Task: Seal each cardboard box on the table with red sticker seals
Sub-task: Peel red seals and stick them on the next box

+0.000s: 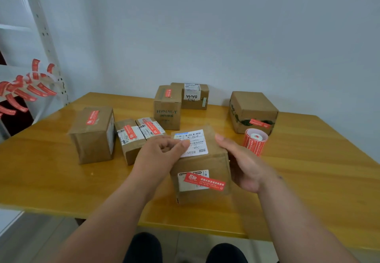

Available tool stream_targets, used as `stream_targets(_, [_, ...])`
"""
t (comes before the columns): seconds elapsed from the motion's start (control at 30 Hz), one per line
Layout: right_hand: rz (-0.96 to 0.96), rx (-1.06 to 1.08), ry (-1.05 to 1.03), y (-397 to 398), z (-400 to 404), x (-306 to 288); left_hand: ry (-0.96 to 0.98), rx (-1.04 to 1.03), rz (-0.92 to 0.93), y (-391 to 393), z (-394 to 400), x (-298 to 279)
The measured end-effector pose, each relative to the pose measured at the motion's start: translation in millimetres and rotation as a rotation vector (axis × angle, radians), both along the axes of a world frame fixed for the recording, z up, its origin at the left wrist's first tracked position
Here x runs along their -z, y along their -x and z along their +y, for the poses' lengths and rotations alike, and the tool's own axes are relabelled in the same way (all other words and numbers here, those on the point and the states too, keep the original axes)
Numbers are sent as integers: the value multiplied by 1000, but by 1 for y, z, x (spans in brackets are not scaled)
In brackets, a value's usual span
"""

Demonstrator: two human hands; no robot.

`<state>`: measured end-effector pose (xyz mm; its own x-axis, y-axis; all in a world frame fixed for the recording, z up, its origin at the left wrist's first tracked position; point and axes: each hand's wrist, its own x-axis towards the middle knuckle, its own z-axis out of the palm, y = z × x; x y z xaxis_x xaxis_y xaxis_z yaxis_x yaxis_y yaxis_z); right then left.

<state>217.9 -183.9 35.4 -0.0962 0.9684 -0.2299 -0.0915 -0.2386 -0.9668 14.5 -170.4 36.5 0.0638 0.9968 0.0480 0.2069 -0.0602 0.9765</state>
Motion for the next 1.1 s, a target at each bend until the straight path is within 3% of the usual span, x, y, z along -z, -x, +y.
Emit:
stream_targets(0.1, [163,-92,-63,-15,-7,-6,101,123,-104,5,2,-11])
stream_targets(0.2, [260,-191,-100,-28,-7,-14,130,262,-93,8,2,-22])
stream_targets(0.3, [77,-47,-148,-23,-2,-24,125,323,-26,9,0,-28])
stream_targets(0.5, [-268,297,-203,-2,8,-41,-9,317,469,5,0,-27])
stream_targets(0.63, [-617,273,-248,12,13,-56,-301,374,415,1,-1,-31])
stream_targets(0.77, [-852,261,-269,24,14,-67,-323,477,395,4,1,-33])
stream_targets(0.9, [-935,271,-304,29,12,-68,-325,449,516,3,7,-31])
stream_targets(1.1, [-870,361,-543,17,-3,-65,-358,391,459,13,18,-27])
